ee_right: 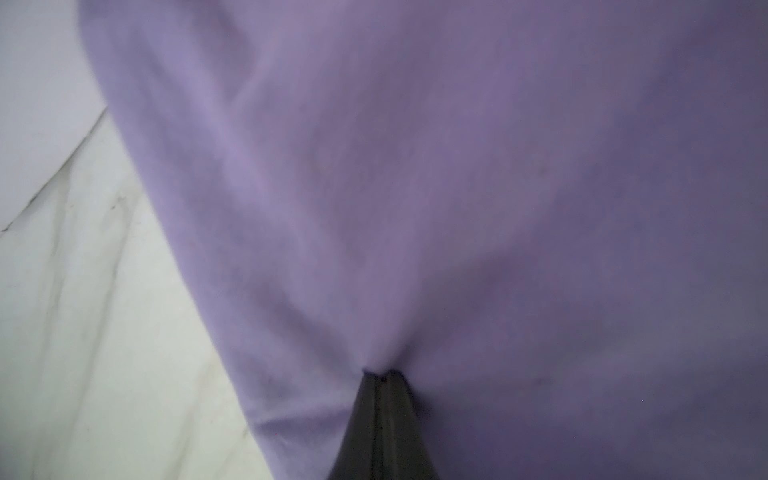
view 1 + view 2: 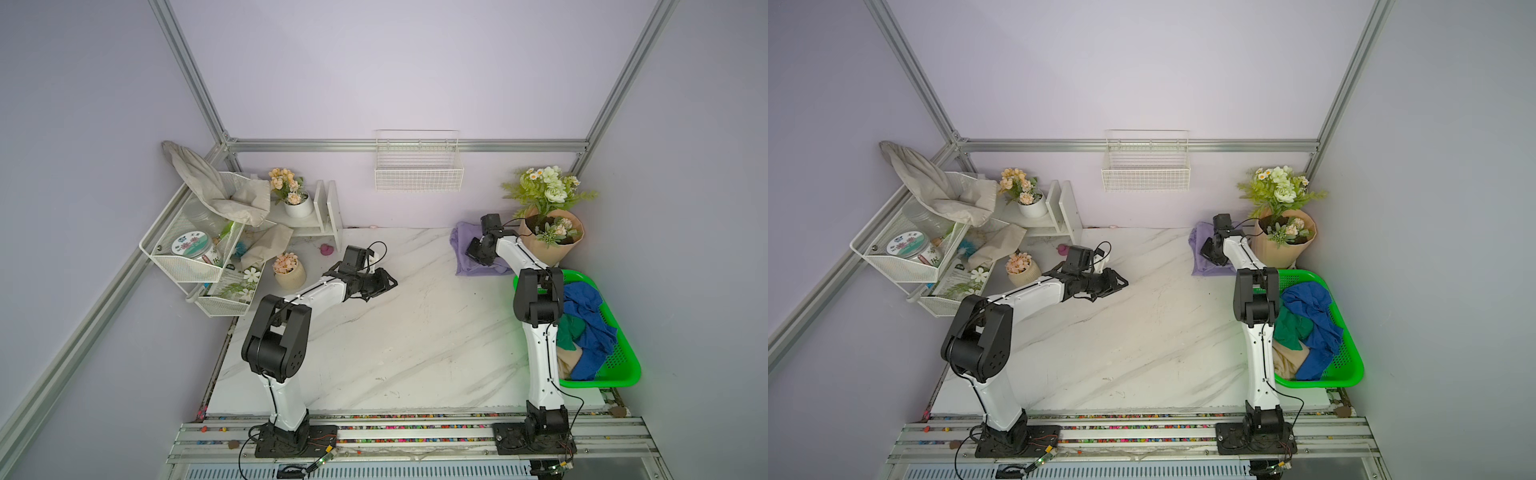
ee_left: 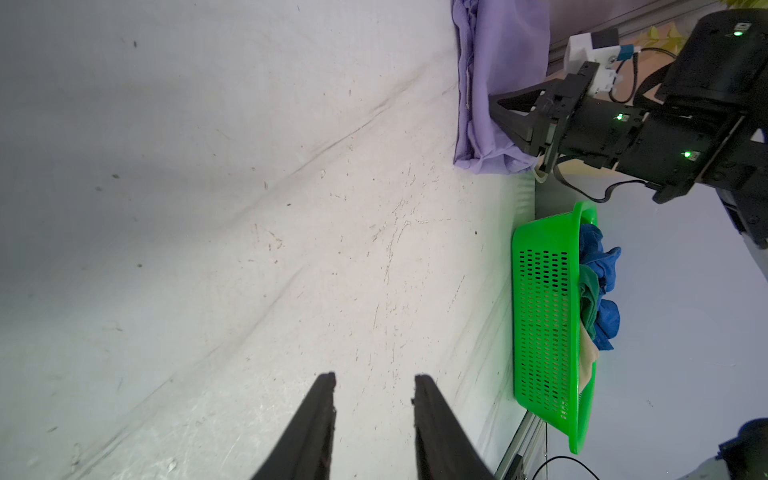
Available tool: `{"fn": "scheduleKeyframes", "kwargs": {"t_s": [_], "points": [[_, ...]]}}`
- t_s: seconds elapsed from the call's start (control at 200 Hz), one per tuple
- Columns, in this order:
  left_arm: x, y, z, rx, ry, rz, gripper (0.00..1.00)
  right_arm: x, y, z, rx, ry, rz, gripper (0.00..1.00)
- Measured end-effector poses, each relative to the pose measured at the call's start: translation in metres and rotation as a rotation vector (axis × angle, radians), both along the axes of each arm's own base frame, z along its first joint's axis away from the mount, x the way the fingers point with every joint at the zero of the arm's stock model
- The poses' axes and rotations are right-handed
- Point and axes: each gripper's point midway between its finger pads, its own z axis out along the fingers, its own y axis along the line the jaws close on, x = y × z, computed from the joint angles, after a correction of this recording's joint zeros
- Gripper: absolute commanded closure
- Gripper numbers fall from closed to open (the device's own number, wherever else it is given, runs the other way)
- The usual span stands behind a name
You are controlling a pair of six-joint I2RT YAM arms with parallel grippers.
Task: Fold and stack t-shirts
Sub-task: Move the T-shirt to the center of the board.
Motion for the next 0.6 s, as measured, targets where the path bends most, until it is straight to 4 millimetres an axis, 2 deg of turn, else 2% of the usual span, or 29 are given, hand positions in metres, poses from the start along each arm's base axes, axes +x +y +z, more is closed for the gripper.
{"fn": "scheduleKeyframes", "kwargs": {"t_s": [0.095, 0.23, 0.295, 0.335, 0.375, 0.395, 0.415, 0.43, 0.435, 0.44, 0.445, 0.455, 0.505, 0.6], "points": [[0.000, 0.001, -0.001, 0.004, 0.000, 0.004, 0.64, -0.031, 0.019, -0.007, 0.001, 0.038, 0.018, 0.93], [0.005, 0.008, -0.005, 0.027, -0.007, 0.033, 0.62, -0.040, 0.034, -0.006, 0.008, 0.014, 0.039, 0.93], [0.010, 0.020, -0.009, 0.075, -0.020, 0.067, 0.56, -0.044, 0.033, -0.006, 0.000, -0.001, 0.039, 0.91], [0.012, 0.031, -0.010, 0.122, -0.034, 0.091, 0.50, -0.049, 0.030, -0.005, -0.016, -0.011, 0.036, 0.87], [0.014, 0.045, -0.009, 0.181, -0.057, 0.123, 0.43, -0.059, 0.025, -0.002, -0.039, -0.016, 0.031, 0.79], [0.015, 0.053, -0.007, 0.210, -0.068, 0.149, 0.40, -0.066, 0.023, -0.001, -0.052, -0.015, 0.034, 0.72], [0.017, 0.065, -0.002, 0.260, -0.098, 0.174, 0.37, -0.074, 0.018, 0.002, -0.072, -0.016, 0.025, 0.60], [0.017, 0.071, 0.000, 0.275, -0.103, 0.195, 0.34, -0.079, 0.016, 0.002, -0.090, -0.017, 0.034, 0.43], [0.018, 0.075, 0.002, 0.296, -0.116, 0.204, 0.33, -0.081, 0.015, 0.003, -0.093, -0.016, 0.035, 0.34], [0.018, 0.078, 0.004, 0.306, -0.125, 0.208, 0.32, -0.085, 0.013, 0.004, -0.102, -0.018, 0.034, 0.18], [0.018, 0.080, 0.005, 0.315, -0.132, 0.211, 0.31, -0.086, 0.012, 0.006, -0.107, -0.019, 0.029, 0.09], [0.019, 0.086, 0.008, 0.332, -0.143, 0.235, 0.29, -0.089, 0.010, 0.007, -0.113, -0.021, 0.026, 0.03], [0.018, 0.115, 0.029, 0.430, -0.222, 0.317, 0.22, -0.106, 0.001, 0.018, -0.165, -0.042, 0.042, 0.01], [0.009, 0.173, 0.069, 0.568, -0.383, 0.493, 0.00, -0.125, -0.012, 0.045, -0.285, -0.142, 0.091, 0.00]]}}
